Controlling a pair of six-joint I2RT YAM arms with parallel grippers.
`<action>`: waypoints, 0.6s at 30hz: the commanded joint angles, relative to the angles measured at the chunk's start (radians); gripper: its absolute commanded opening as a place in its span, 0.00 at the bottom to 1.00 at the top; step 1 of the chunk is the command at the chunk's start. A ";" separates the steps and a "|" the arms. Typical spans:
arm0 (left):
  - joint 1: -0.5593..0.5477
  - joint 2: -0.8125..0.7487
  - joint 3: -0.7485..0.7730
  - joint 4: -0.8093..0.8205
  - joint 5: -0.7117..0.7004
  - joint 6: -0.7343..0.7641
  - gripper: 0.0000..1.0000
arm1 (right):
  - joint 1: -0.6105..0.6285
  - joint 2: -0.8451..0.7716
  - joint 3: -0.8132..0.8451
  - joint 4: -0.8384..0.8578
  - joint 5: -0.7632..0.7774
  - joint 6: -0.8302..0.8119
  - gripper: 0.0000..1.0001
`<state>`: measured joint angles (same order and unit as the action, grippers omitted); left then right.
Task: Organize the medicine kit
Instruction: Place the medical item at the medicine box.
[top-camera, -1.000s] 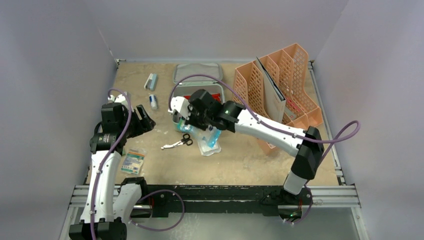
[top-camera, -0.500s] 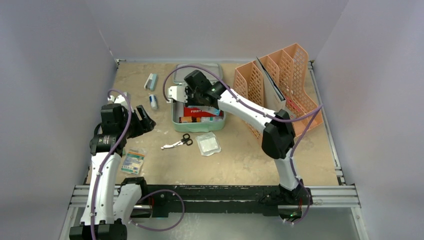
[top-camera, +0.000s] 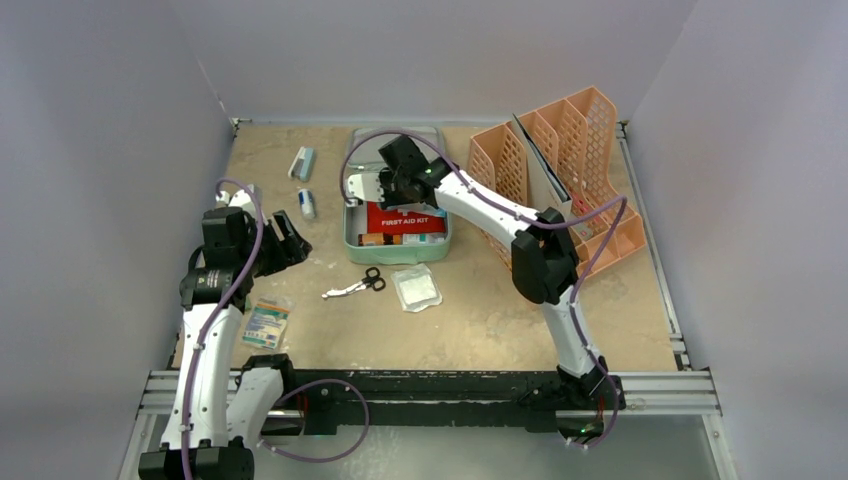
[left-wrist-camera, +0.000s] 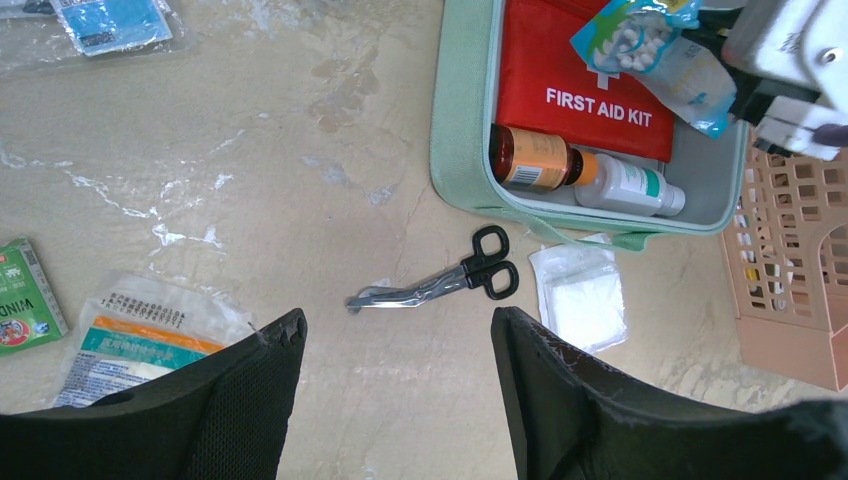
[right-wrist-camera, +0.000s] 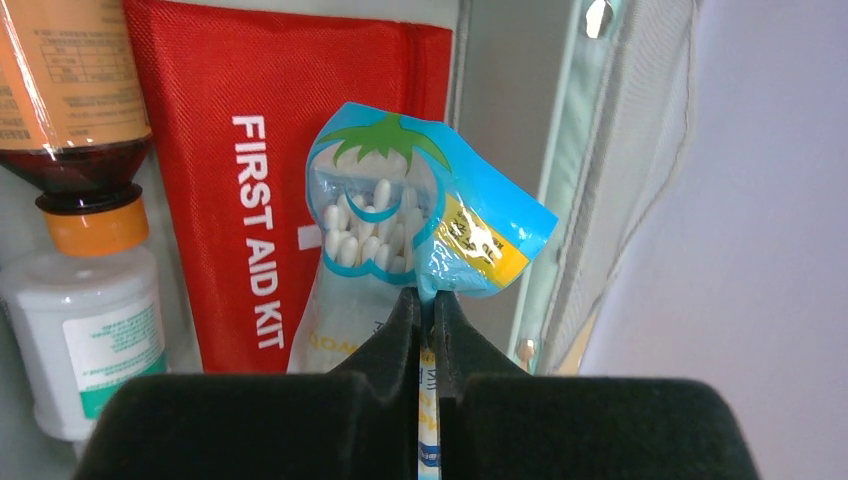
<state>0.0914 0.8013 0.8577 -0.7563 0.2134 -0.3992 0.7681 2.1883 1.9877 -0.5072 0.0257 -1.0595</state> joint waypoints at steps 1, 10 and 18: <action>0.004 0.004 -0.001 0.032 0.004 0.026 0.67 | -0.001 0.016 0.031 0.035 -0.066 -0.104 0.00; 0.002 0.022 -0.008 0.041 0.021 0.030 0.67 | -0.013 0.063 -0.001 0.097 -0.128 -0.143 0.00; 0.001 0.045 -0.006 0.035 0.022 0.026 0.68 | -0.038 0.070 -0.019 0.082 -0.175 -0.166 0.05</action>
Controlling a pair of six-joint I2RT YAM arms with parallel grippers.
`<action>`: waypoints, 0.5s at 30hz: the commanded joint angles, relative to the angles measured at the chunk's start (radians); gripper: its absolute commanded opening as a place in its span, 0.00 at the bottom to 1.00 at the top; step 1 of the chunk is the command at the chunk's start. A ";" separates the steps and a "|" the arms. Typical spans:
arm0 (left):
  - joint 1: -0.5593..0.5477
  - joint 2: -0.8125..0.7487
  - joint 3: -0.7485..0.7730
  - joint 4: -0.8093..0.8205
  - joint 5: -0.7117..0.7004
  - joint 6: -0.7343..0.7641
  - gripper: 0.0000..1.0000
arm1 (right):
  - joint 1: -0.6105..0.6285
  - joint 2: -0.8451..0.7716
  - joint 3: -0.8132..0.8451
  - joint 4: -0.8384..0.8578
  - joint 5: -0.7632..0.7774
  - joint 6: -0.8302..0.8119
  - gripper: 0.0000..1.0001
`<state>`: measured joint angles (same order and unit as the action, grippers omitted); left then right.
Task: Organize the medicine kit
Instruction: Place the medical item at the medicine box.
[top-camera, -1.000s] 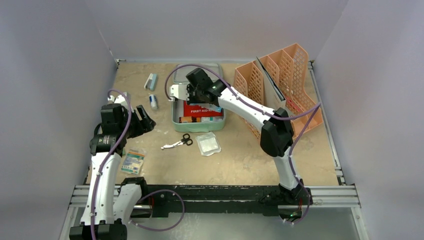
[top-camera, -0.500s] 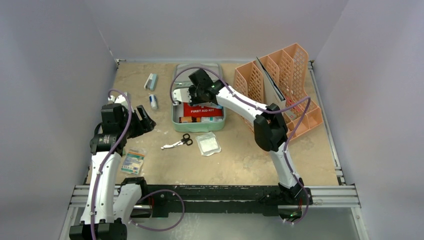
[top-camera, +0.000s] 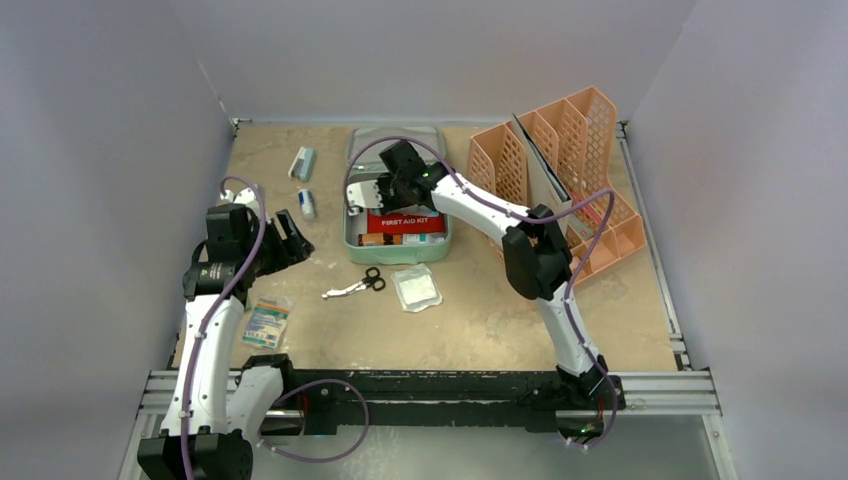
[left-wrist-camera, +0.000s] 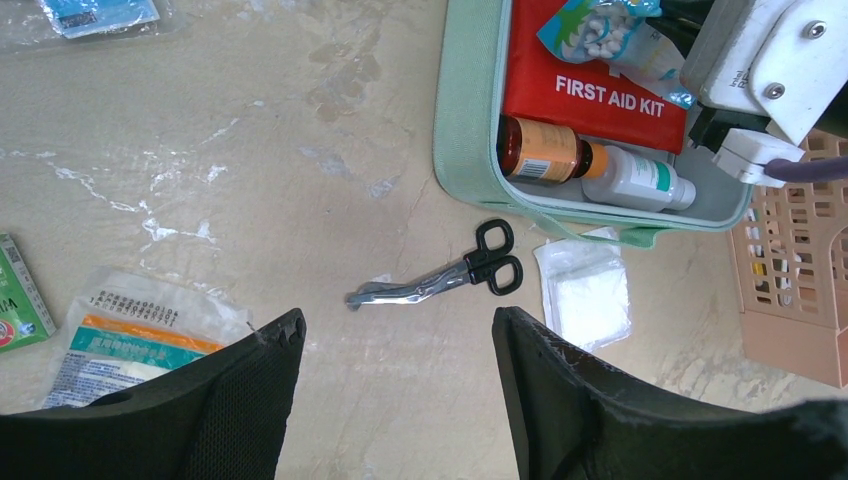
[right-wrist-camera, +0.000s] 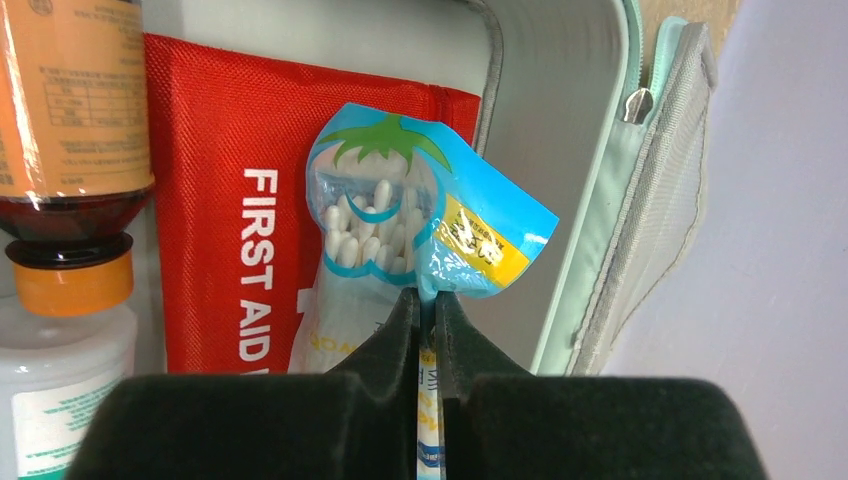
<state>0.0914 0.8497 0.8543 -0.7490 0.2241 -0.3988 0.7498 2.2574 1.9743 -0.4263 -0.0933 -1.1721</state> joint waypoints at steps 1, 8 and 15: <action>0.001 -0.004 -0.003 0.027 0.010 0.026 0.68 | -0.021 0.004 -0.003 -0.011 -0.058 -0.064 0.06; 0.000 -0.004 -0.003 0.024 -0.006 0.023 0.68 | -0.021 0.037 -0.008 -0.029 -0.021 -0.136 0.07; 0.000 0.003 0.000 0.011 -0.033 0.012 0.69 | -0.021 0.052 -0.018 0.055 -0.011 -0.111 0.17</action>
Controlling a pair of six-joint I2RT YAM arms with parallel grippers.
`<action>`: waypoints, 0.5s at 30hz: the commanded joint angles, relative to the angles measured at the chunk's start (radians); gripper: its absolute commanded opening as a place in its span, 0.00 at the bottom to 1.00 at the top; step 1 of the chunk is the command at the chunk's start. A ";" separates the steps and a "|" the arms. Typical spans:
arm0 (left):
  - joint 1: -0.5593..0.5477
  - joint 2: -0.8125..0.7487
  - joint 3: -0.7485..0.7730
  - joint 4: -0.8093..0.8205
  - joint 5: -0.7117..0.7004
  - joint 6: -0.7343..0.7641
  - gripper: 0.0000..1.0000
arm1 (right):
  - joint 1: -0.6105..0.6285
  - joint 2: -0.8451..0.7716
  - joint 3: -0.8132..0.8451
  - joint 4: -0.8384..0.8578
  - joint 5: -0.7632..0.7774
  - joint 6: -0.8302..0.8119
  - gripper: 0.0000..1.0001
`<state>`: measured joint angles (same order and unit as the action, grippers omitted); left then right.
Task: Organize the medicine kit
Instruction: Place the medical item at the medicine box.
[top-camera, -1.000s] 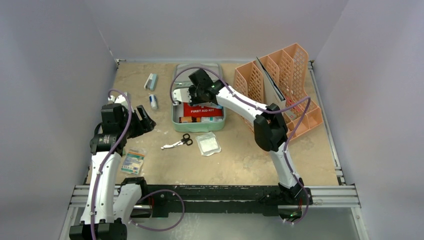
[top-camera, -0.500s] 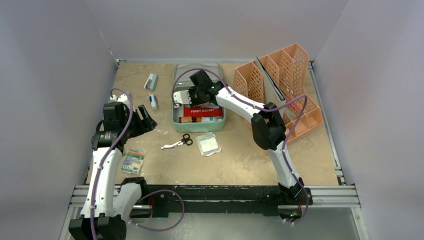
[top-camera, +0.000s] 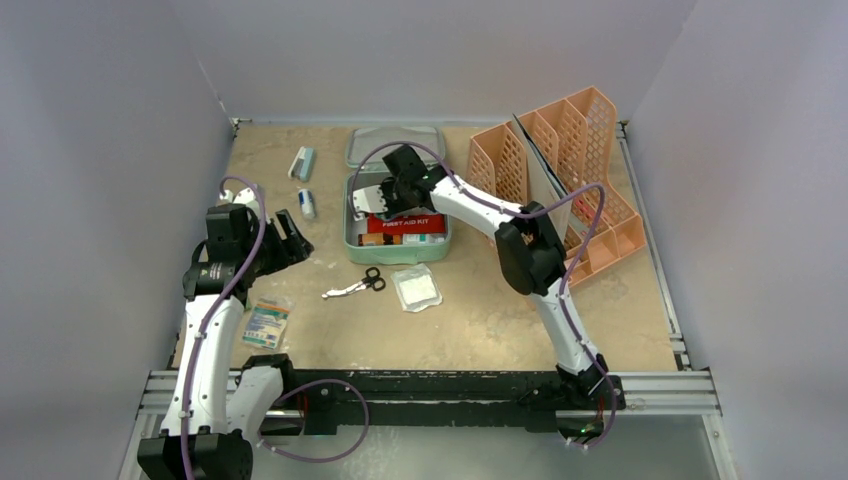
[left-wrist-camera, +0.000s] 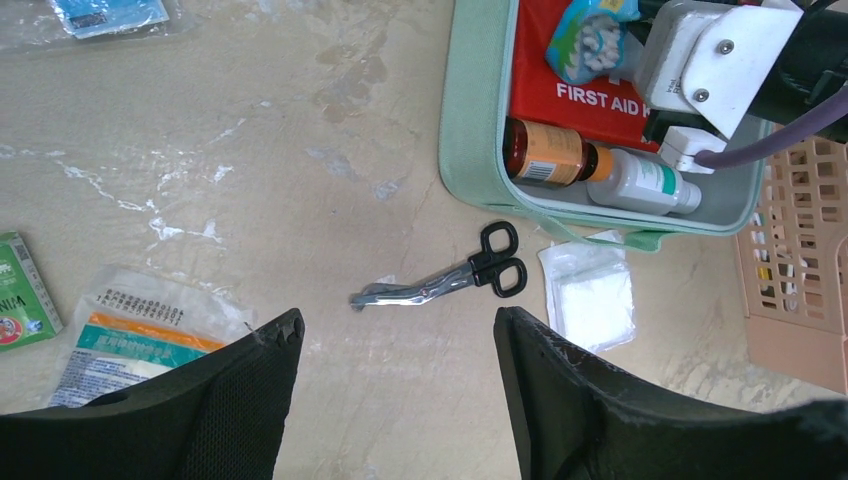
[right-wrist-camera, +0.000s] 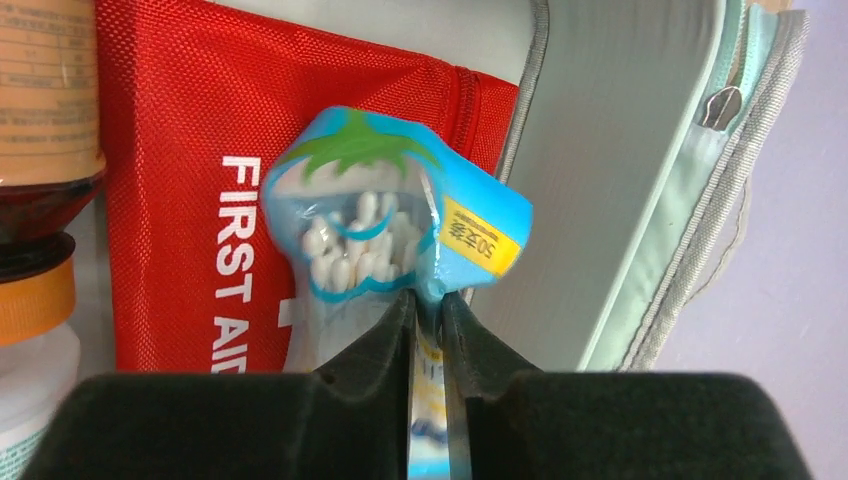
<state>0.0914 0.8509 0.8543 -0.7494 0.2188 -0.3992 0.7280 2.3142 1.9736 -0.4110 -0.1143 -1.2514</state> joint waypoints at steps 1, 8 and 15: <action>0.000 0.003 0.001 0.009 -0.034 0.010 0.69 | 0.001 -0.007 -0.019 0.050 0.012 -0.026 0.21; 0.000 -0.002 0.002 0.007 -0.042 0.007 0.70 | 0.001 -0.097 -0.046 0.086 0.002 0.063 0.46; 0.000 -0.002 0.010 -0.015 -0.157 -0.028 0.72 | 0.002 -0.246 -0.187 0.288 0.011 0.215 0.51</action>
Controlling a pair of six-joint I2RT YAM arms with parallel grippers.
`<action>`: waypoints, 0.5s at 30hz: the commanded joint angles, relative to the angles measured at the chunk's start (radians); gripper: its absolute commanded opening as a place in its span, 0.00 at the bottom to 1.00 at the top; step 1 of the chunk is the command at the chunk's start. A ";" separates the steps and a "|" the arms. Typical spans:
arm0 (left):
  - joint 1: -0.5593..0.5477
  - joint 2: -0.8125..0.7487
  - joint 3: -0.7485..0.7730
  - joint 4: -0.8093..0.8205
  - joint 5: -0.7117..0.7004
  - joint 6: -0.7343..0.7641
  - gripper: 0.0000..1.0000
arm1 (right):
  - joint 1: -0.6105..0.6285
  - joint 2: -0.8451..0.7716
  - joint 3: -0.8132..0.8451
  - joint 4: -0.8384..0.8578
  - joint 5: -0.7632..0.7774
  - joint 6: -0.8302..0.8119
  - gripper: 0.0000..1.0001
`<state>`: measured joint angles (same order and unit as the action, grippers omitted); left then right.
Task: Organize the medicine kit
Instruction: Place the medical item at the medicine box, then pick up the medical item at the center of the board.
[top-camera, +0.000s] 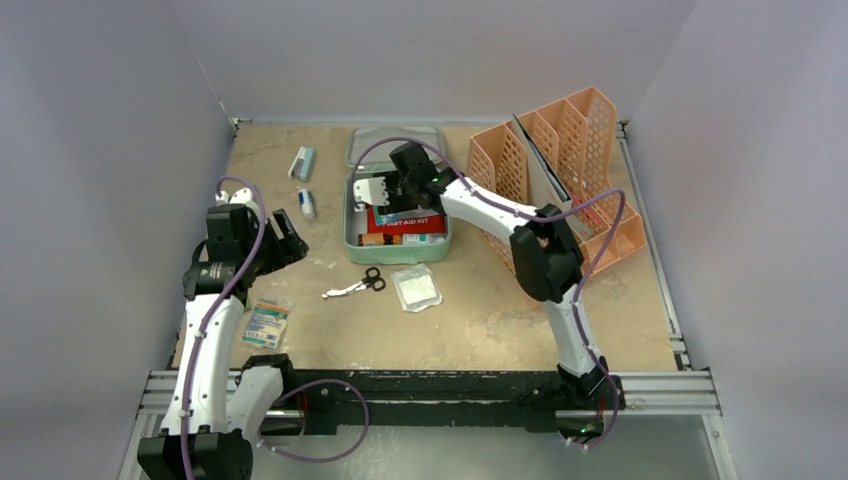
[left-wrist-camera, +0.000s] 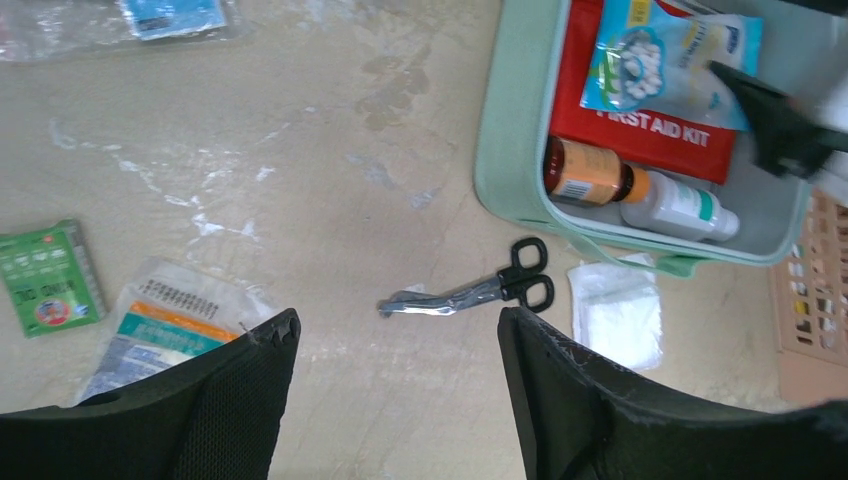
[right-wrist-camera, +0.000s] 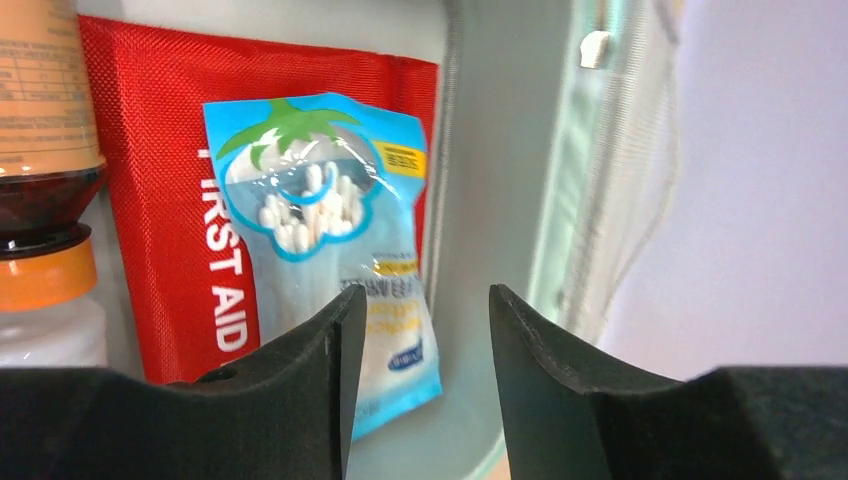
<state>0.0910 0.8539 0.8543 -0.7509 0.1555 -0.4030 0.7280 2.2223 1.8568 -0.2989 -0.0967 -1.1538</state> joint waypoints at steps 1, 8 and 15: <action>0.001 -0.003 0.015 -0.025 -0.136 -0.041 0.72 | 0.003 -0.183 -0.101 0.209 -0.012 0.147 0.54; 0.001 0.002 0.029 -0.039 -0.262 -0.063 0.74 | 0.019 -0.381 -0.225 0.330 -0.036 0.403 0.69; 0.002 0.095 0.076 0.006 -0.057 -0.022 0.69 | 0.026 -0.573 -0.420 0.498 -0.024 0.771 0.79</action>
<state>0.0914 0.9066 0.8688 -0.7925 -0.0128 -0.4416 0.7460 1.7348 1.4933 0.1036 -0.1101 -0.6621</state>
